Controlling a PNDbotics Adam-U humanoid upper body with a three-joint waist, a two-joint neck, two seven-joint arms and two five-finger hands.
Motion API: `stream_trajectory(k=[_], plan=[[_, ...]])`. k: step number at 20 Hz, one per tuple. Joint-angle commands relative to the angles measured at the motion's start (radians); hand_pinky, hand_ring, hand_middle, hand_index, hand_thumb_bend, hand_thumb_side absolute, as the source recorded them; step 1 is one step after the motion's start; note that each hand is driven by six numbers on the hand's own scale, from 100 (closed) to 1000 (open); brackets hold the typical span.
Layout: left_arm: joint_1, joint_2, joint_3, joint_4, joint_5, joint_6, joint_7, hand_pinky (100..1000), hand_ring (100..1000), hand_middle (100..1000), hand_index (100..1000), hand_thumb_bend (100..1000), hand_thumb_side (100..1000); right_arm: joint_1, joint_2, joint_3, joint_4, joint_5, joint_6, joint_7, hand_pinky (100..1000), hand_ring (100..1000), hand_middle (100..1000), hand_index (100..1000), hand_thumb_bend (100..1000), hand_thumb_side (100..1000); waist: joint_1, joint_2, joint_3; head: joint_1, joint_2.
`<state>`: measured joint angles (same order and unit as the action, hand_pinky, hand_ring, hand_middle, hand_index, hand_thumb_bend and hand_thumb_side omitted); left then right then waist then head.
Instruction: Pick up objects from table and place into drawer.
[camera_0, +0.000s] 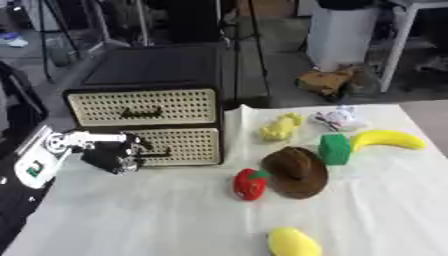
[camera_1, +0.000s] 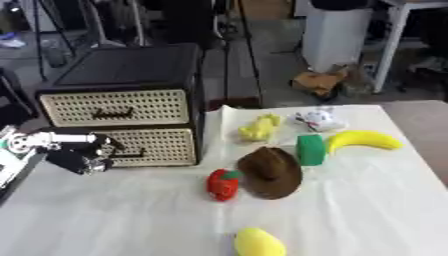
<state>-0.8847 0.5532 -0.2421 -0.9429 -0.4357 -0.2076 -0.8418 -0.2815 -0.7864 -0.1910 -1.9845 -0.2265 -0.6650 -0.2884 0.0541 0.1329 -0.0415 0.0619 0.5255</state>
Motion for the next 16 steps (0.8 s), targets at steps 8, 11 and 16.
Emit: stream_trajectory(k=[8,11,16], plan=[[-0.041,0.008,0.033,0.044,-0.086,-0.018,0.055,100,152,157,969,100,518,-0.020,-0.013,-0.006,-0.016,0.001,0.002,0.010,658,763,687,815,248,1000,0.000,0.004,-0.012,0.013,-0.022],[-0.047,0.002,0.042,0.064,-0.117,-0.033,0.075,100,157,161,972,100,506,-0.023,-0.011,-0.006,-0.016,0.002,0.001,0.011,658,763,686,815,253,1000,0.000,0.009,-0.018,0.016,-0.029],[-0.055,-0.010,0.058,0.102,-0.148,-0.054,0.086,100,159,162,974,100,500,-0.028,-0.010,-0.005,-0.016,0.004,0.003,0.013,658,763,685,815,262,1000,0.002,0.017,-0.024,0.020,-0.037]])
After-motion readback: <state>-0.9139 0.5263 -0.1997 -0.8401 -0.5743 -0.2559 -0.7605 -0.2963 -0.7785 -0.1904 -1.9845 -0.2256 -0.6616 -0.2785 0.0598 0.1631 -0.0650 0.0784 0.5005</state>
